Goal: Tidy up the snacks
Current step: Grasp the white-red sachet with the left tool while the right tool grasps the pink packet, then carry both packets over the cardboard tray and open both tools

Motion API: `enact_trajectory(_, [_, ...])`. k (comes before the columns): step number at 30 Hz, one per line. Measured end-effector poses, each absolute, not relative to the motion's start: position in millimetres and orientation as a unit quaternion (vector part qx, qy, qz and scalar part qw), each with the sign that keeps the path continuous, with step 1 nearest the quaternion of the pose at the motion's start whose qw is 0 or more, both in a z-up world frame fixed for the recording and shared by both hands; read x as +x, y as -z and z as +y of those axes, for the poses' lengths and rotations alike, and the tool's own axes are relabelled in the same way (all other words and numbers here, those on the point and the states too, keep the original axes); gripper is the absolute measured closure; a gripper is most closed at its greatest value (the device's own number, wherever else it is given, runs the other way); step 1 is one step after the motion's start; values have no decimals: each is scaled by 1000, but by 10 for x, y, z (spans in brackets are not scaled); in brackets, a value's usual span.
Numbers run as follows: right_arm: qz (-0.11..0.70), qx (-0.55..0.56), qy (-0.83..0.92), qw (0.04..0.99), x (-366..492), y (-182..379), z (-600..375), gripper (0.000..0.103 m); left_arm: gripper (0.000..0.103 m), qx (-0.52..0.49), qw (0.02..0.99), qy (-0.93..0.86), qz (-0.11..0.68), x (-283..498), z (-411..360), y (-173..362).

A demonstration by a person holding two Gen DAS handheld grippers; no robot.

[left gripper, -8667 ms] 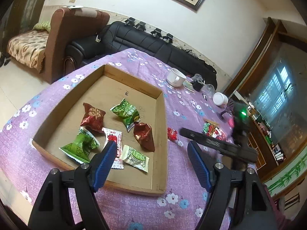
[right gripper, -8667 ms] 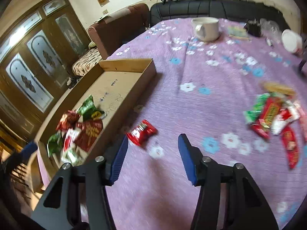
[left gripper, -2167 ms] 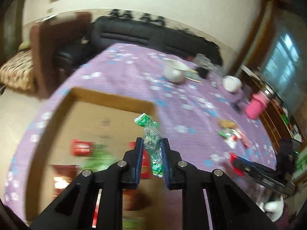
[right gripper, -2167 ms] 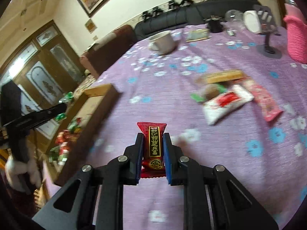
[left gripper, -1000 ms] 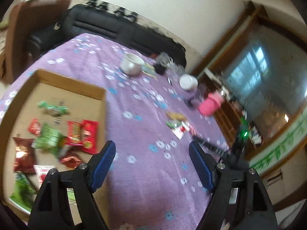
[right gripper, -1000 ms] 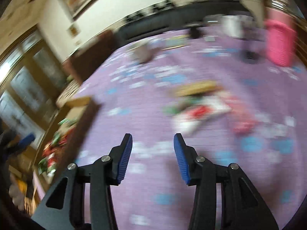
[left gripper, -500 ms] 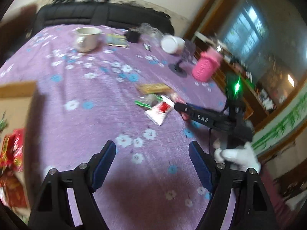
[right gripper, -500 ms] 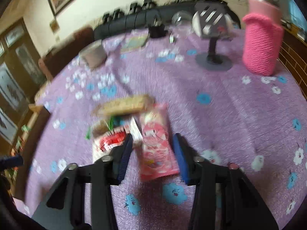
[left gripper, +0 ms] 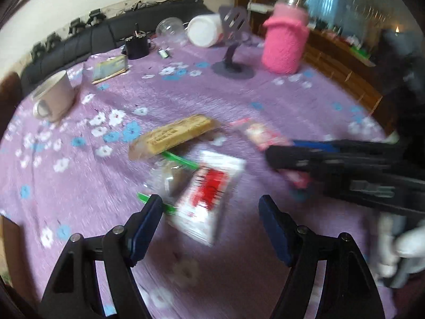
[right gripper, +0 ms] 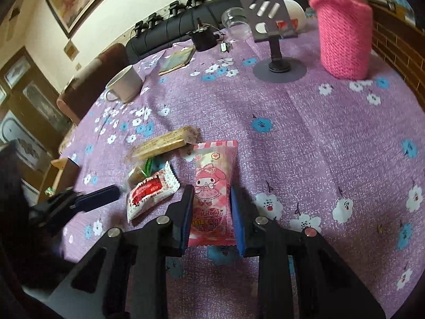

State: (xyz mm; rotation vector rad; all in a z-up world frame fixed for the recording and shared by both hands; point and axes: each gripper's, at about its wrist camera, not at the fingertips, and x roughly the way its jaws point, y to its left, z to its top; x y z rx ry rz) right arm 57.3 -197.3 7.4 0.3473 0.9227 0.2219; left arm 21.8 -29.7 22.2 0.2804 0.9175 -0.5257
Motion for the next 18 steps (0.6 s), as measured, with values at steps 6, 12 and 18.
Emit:
enact_trajectory(6, [445, 174, -105, 872, 579, -34, -1996, 75, 73, 113, 848, 258, 449, 217, -283, -208])
enact_trajectory(12, [441, 177, -110, 873, 551, -43, -1985, 75, 73, 92, 848, 250, 458, -119, 64, -254])
enact_trajectory(18, [428, 170, -121, 879, 487, -109, -1875, 75, 71, 68, 854, 233, 460, -424, 409, -273])
